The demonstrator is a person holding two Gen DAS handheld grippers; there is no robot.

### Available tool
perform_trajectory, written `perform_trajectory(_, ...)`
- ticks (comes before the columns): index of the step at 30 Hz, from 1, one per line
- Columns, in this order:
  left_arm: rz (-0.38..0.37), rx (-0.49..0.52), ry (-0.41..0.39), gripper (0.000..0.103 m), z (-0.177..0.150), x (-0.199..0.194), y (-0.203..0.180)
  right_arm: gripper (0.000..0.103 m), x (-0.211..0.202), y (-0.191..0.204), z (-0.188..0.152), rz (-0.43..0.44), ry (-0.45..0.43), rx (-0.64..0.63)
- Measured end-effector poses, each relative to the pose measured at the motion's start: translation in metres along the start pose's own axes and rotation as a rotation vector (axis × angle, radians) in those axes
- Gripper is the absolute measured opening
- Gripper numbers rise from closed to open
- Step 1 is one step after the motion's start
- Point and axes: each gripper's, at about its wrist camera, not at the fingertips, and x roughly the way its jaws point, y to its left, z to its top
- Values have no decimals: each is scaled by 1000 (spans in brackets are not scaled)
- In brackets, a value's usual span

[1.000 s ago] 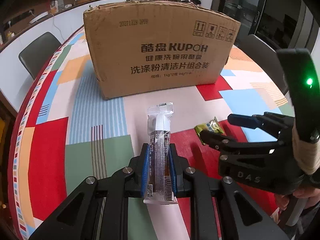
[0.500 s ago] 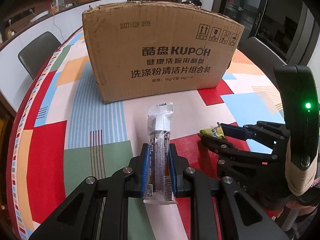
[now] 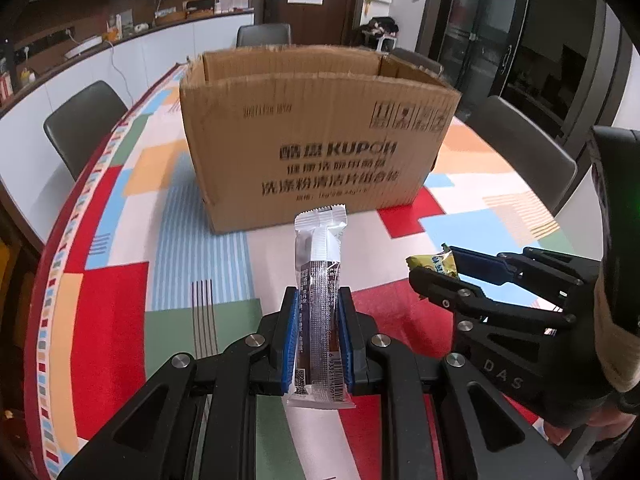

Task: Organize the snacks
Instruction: 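Grasp the clear wrapped stick with the left tool while the right tool grasps the yellow-green candy, then carry both snacks over the box and open both tools to drop them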

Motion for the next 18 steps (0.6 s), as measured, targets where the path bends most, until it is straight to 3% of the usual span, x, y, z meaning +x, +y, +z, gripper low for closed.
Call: perform_trajectory(18,-23,27,-179,19,41,-63,-3,33,-86,-2,41,2,-253,43)
